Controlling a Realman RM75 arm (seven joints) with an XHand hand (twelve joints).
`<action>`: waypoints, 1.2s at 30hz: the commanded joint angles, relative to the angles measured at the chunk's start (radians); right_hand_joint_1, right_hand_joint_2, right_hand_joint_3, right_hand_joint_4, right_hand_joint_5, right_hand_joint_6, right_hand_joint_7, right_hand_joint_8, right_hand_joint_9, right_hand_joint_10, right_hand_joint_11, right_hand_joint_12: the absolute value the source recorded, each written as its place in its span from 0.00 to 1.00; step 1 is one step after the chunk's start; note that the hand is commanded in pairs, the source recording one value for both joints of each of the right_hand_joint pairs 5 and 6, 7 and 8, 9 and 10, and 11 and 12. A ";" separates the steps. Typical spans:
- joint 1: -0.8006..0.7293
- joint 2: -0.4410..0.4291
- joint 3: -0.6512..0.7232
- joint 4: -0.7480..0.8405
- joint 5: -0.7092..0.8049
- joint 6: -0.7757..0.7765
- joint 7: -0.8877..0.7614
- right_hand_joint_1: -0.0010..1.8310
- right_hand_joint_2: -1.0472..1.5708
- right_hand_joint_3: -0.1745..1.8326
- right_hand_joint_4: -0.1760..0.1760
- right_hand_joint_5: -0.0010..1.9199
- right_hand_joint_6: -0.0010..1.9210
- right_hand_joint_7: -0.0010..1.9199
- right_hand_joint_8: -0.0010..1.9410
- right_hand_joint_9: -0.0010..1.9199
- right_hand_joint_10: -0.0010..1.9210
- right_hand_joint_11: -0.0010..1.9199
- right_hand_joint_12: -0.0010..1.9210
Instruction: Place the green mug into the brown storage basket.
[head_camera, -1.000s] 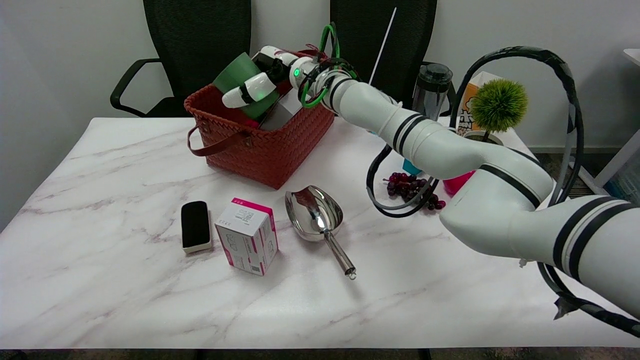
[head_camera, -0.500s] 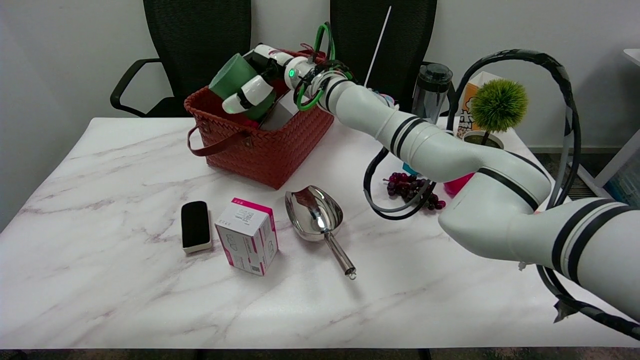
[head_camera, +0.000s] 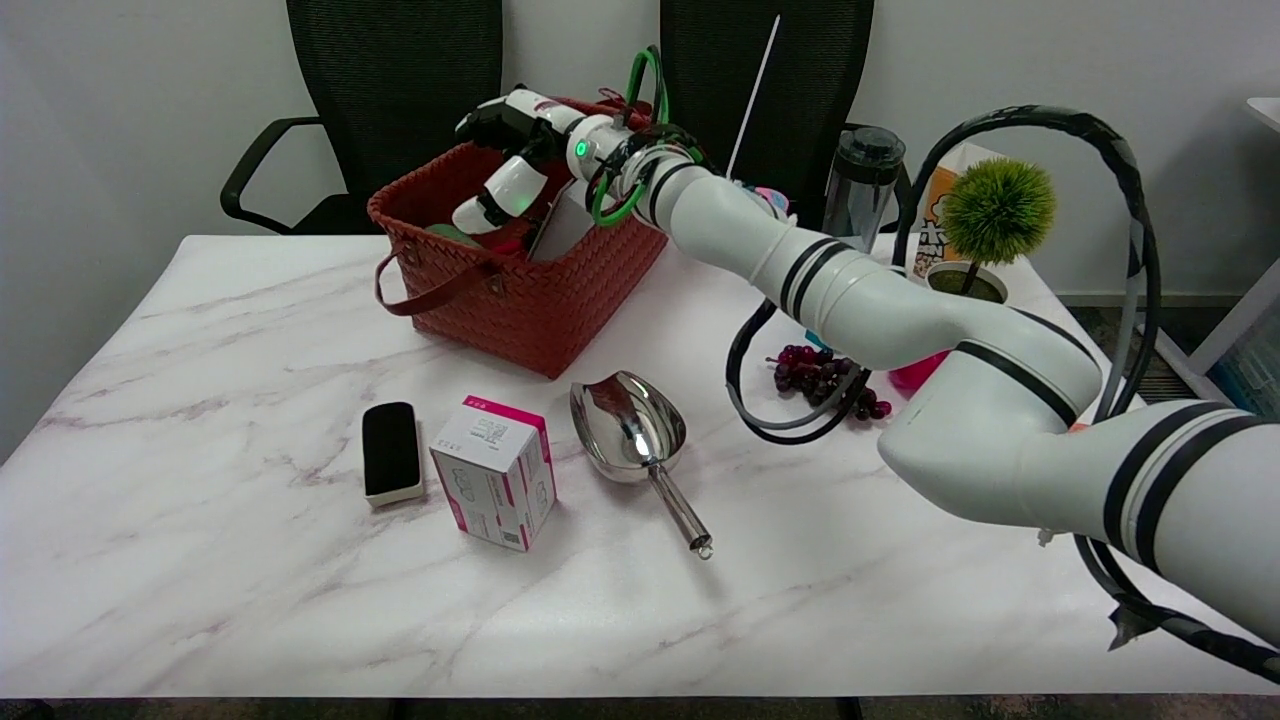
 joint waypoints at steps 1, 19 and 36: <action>-0.024 0.030 0.005 0.064 -0.002 0.029 -0.003 0.64 0.41 0.56 0.50 0.21 0.21 0.18 0.18 0.16 0.16 0.20 0.20; -0.364 0.290 0.244 0.757 0.008 0.273 -0.073 0.66 0.49 0.50 0.50 0.20 0.20 0.32 0.31 0.32 0.32 0.34 0.34; -0.962 0.430 0.550 1.166 0.003 0.563 -0.080 0.66 0.49 0.53 0.50 0.21 0.21 0.37 0.37 0.34 0.34 0.36 0.36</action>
